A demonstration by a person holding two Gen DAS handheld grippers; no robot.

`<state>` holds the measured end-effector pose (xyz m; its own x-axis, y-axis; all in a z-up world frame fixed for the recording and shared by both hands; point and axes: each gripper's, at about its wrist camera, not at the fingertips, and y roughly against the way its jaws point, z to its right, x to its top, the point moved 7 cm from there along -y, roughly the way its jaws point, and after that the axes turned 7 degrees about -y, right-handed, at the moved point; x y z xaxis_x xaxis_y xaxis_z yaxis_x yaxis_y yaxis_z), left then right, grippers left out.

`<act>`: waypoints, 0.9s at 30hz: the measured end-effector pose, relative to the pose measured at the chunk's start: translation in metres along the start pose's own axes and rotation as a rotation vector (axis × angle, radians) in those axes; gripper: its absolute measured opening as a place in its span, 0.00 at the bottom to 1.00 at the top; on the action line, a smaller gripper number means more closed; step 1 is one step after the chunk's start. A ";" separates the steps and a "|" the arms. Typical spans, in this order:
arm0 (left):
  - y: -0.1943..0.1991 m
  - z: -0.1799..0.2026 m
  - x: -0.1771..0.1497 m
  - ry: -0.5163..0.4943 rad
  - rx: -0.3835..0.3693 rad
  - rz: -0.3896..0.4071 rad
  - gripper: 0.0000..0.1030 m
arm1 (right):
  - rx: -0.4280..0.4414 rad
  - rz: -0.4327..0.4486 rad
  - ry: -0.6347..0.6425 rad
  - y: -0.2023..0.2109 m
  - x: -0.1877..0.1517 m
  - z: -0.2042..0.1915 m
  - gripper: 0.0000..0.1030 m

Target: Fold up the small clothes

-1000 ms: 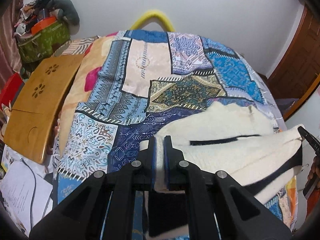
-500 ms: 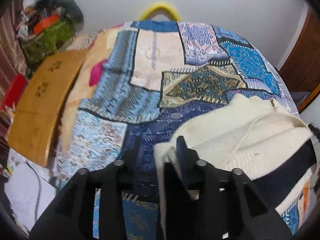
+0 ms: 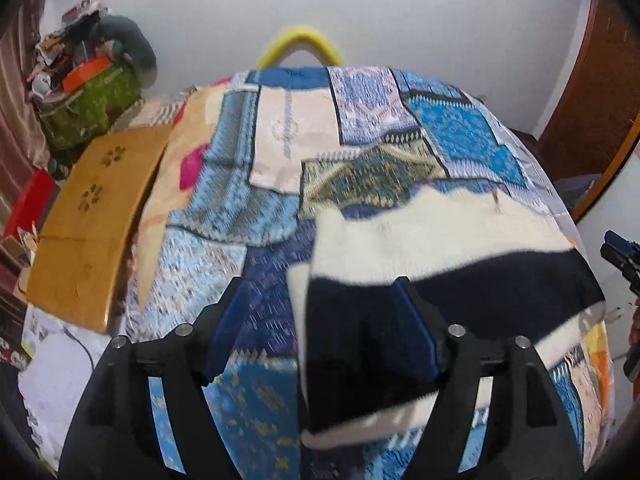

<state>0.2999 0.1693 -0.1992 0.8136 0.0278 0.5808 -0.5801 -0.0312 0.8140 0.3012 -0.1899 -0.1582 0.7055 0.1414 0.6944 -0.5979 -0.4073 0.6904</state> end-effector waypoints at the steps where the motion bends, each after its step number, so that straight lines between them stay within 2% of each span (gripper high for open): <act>1: -0.001 0.002 -0.004 0.005 -0.006 -0.010 0.73 | 0.005 -0.001 0.005 0.000 -0.003 -0.004 0.66; 12: -0.015 0.032 -0.049 0.065 -0.086 -0.092 0.76 | 0.100 -0.117 0.055 -0.024 -0.038 -0.059 0.73; 18: -0.026 0.043 -0.055 -0.012 -0.014 -0.109 0.77 | 0.149 -0.182 0.110 -0.046 -0.052 -0.086 0.73; 22: -0.031 0.042 -0.060 -0.018 -0.016 -0.114 0.77 | 0.129 -0.206 0.127 -0.057 -0.058 -0.081 0.73; 27: -0.040 0.032 -0.066 0.010 -0.021 -0.132 0.81 | 0.084 -0.196 0.068 -0.058 -0.056 -0.053 0.73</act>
<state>0.2711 0.1365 -0.2702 0.8826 0.0404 0.4684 -0.4685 -0.0060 0.8834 0.2762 -0.1266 -0.2258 0.7763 0.2848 0.5624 -0.4157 -0.4393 0.7963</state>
